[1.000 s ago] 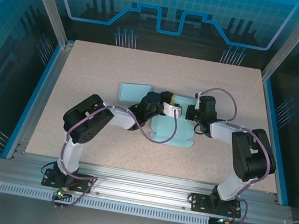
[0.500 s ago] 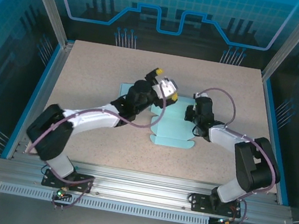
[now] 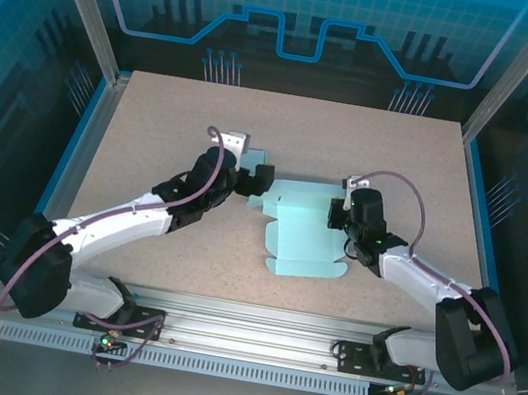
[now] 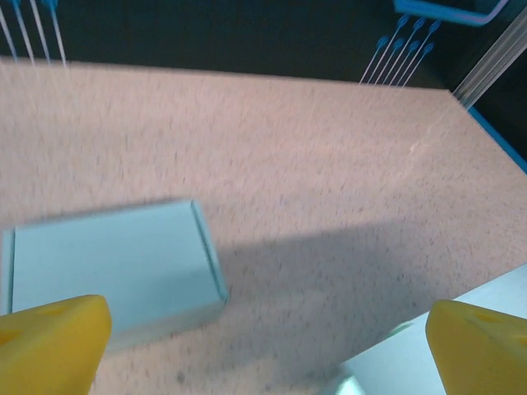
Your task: Fold the paper box
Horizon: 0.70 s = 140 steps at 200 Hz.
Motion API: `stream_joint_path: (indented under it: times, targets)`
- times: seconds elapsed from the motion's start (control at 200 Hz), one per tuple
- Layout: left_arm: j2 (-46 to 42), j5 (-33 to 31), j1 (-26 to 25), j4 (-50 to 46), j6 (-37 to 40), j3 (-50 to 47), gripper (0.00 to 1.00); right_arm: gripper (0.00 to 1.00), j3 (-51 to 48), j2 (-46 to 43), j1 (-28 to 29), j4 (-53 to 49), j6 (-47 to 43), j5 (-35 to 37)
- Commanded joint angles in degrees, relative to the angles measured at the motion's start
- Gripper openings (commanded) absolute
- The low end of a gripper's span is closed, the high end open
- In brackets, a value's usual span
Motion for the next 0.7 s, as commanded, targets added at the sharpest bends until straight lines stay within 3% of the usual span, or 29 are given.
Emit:
stream_joint_path:
  times: [0.0,0.35,0.695]
  targets:
    - [-0.6,8.45,1.68,-0.03,-9.33,-1.69,0.99,0.0,-1.99,-2.49,0.82,0.2,0.02,0.63]
    - [3.79,17.69,1.81,5.07,-11.05,-3.29,0.99,0.0,-0.78,-2.68,0.95,-1.94,0.81,2.52]
    - [9.68,18.43,1.94,3.59,-10.61,-1.87,0.99,0.0,-0.03,-2.04,0.95,-1.16,2.1,2.01]
